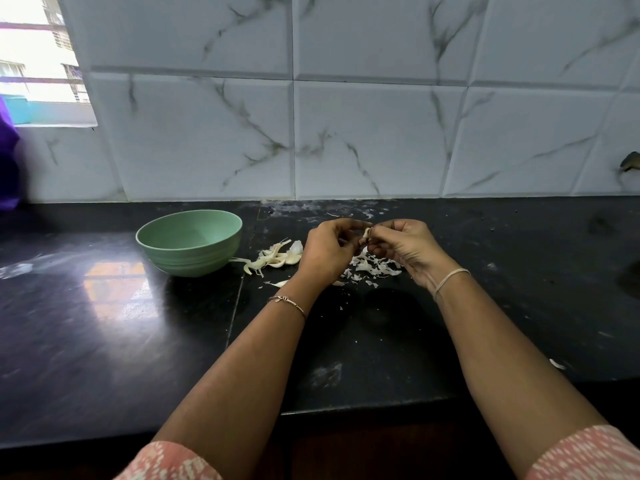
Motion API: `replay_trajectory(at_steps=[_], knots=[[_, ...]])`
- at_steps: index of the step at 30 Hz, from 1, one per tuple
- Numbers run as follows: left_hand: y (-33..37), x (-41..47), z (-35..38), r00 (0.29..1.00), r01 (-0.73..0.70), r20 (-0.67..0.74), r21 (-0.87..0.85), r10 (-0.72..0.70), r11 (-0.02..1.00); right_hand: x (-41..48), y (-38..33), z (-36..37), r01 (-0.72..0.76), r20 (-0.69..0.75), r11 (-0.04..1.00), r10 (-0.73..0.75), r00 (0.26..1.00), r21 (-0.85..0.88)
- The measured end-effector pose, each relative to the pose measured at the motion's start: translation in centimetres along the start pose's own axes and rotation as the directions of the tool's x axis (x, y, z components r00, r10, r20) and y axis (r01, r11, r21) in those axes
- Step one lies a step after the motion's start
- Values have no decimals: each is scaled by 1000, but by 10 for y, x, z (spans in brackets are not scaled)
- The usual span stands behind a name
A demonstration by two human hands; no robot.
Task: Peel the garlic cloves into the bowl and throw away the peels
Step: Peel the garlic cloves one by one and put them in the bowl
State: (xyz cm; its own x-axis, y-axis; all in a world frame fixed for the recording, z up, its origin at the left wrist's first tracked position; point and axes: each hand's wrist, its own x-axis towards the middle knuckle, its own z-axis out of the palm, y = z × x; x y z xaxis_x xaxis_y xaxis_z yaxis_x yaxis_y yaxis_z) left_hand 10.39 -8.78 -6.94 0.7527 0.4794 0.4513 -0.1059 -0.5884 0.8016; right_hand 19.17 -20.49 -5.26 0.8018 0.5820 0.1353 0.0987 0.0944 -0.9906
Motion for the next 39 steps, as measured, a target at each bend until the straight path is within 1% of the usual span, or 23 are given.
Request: replay_trajectory(at_steps=[14, 19, 29, 35, 39], knots=[[-4, 3, 3, 999, -14, -30, 7, 14, 1000, -1, -1, 1, -8, -24, 997, 9, 1000, 74], [-5, 4, 3, 999, -15, -36, 21, 16, 1000, -2, -3, 1, -20, 4, 995, 19, 1000, 99], [-6, 3, 4, 999, -34, -31, 54, 35, 998, 0, -1, 1, -35, -33, 996, 38, 999, 83], [-6, 3, 5, 998, -29, -52, 42, 31, 999, -2, -3, 0, -17, -44, 995, 21, 999, 95], [-6, 2, 5, 996, -44, -78, 82, 50, 996, -2, -3, 1, -2, -51, 998, 6, 999, 61]])
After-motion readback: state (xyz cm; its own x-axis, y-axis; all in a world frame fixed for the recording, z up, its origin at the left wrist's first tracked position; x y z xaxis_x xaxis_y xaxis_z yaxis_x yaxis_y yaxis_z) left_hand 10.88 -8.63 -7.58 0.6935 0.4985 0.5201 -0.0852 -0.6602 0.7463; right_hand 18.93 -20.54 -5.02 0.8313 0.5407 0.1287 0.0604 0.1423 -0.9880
